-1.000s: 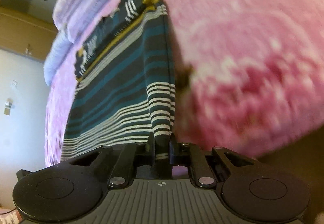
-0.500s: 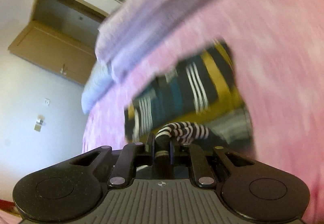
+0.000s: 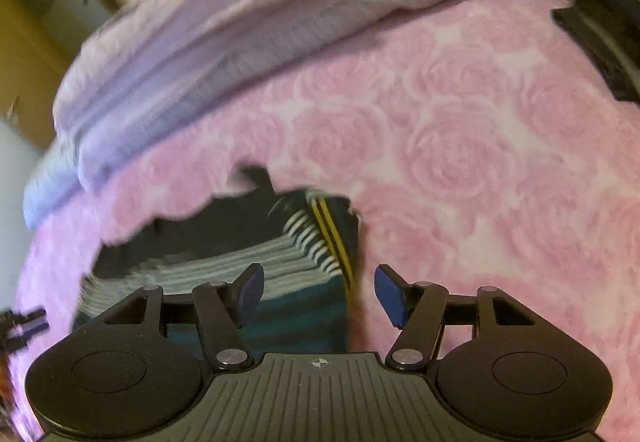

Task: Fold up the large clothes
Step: 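Lift the hem with both grippers and fold it up onto the collar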

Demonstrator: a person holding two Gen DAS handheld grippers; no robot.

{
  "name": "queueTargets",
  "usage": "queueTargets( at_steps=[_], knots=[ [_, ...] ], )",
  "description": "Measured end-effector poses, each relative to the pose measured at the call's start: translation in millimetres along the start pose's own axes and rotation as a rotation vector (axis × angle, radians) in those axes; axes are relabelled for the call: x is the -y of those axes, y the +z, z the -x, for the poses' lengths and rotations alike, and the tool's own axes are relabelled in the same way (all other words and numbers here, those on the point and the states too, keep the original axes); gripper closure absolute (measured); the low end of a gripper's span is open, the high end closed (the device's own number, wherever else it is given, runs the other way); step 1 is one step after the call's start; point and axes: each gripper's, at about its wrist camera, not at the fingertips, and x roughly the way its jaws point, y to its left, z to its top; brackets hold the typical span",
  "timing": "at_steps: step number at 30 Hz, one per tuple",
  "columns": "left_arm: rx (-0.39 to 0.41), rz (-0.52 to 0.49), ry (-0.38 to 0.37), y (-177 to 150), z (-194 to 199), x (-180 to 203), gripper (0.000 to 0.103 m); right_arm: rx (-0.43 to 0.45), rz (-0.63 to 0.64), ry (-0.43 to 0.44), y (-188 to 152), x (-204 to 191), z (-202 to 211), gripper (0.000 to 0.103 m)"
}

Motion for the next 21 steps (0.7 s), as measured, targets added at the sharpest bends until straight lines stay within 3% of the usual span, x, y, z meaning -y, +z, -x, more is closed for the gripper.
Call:
queueTargets(
  at_steps=[7,14,16,17,18,19,21],
  knots=[
    [0.010,-0.184,0.046,24.6,-40.3,37.9,0.059,0.041,0.275,-0.028,15.8,-29.9,-51.4,0.045],
    [-0.033,-0.297,0.076,55.0,-101.3,61.7,0.058,0.062,0.296,-0.082,44.9,-29.7,-113.5,0.045],
    [-0.052,-0.309,0.067,57.9,-115.0,61.5,0.068,0.079,0.275,-0.066,49.4,-27.4,-122.7,0.045],
    [-0.066,-0.316,0.045,58.6,-119.4,60.5,0.097,0.080,0.271,-0.053,50.5,-26.9,-125.8,0.065],
    [-0.070,-0.324,0.038,58.6,-120.6,59.5,0.099,0.075,0.281,-0.051,51.5,-27.9,-128.0,0.101],
    [-0.049,-0.332,0.043,57.9,-116.3,58.8,0.099,0.080,0.283,-0.068,52.1,-29.1,-127.0,0.103],
    [0.025,-0.329,0.039,56.8,-97.7,56.3,0.099,0.124,0.264,-0.022,51.3,-27.5,-115.0,0.103]
  ],
)
